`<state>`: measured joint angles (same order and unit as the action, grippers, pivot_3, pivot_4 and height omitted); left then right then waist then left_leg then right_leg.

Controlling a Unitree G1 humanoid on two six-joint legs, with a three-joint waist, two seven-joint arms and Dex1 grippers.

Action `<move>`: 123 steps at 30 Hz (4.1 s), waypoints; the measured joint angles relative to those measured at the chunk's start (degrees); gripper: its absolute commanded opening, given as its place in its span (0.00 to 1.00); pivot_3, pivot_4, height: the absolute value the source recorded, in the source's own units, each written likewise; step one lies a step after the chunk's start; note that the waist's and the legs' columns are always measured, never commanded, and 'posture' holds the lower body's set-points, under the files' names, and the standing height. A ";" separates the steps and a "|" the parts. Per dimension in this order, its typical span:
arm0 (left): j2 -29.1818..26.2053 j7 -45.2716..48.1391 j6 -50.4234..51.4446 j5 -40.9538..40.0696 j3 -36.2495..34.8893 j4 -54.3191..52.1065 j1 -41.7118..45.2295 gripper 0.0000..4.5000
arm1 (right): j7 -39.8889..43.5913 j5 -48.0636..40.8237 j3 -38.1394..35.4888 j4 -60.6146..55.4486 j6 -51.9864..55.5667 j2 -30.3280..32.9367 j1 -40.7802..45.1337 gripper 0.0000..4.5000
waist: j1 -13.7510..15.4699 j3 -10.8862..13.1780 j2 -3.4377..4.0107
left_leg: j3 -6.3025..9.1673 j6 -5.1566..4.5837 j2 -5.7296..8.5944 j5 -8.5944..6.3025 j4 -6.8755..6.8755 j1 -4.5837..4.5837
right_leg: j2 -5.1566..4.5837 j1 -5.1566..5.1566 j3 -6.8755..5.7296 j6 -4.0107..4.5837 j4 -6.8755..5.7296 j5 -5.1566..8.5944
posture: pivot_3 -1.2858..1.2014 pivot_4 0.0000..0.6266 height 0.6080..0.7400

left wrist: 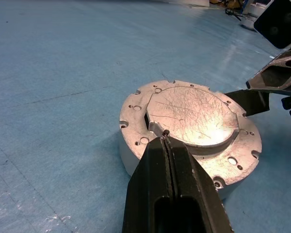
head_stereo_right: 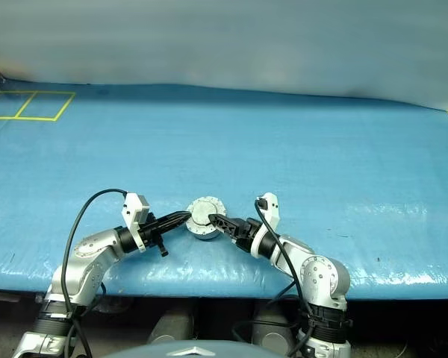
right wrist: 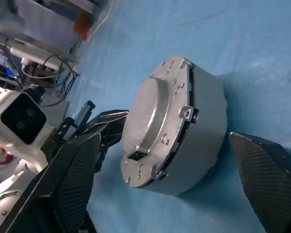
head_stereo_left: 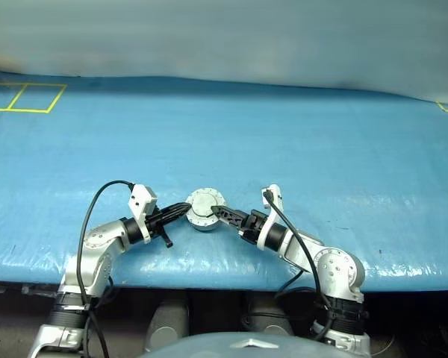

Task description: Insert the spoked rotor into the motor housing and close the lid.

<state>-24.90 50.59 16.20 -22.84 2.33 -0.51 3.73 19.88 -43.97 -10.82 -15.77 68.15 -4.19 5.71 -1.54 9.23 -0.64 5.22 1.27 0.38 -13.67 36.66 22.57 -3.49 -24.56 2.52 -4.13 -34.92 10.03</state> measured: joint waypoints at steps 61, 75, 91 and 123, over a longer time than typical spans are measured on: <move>13.90 -8.67 23.75 -29.38 -14.55 2.02 -0.35 1.00 | -15.12 -29.21 -8.20 6.20 -8.15 -0.62 5.69 0.28 | -2.24 0.19 0.25 | 0.00 -0.15 0.00 -0.08 0.24 0.15 | 0.06 -0.01 0.03 -0.10 -0.05 -0.07 | 0.52 0.24 1.00; 19.14 -11.60 33.63 -41.50 -15.92 1.25 1.96 1.00 | -16.36 -33.05 -1.93 4.46 -8.86 0.68 4.35 0.28 | -2.28 0.19 0.24 | -0.01 -0.16 0.02 -0.09 0.30 0.15 | 0.08 0.01 0.07 -0.10 -0.05 -0.08 | 0.52 0.24 1.00; 23.58 -11.64 30.99 -41.24 -15.49 2.30 3.21 0.75 | -16.05 -33.89 1.93 3.33 -9.11 3.36 3.64 0.28 | -1.97 0.20 0.22 | -0.01 -0.17 0.05 -0.09 0.34 0.19 | 0.09 0.02 0.12 -0.11 -0.02 -0.09 | 0.52 0.24 1.00; 27.63 -29.13 16.61 -35.49 -24.88 7.67 5.00 0.61 | -14.20 -21.20 7.03 1.92 -16.85 6.96 2.96 0.92 | -1.83 0.24 0.13 | -0.01 -0.17 0.06 -0.09 0.40 0.21 | 0.10 0.02 0.14 -0.16 -0.02 -0.12 | 0.52 0.24 1.00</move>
<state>2.73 21.46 32.81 -58.33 -22.55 7.16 8.74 5.68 -65.18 -3.79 -13.85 51.30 2.77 8.67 -3.37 9.46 -0.51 5.20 1.10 0.43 -13.76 37.06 22.78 -3.39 -24.54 2.66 -4.29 -34.94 9.91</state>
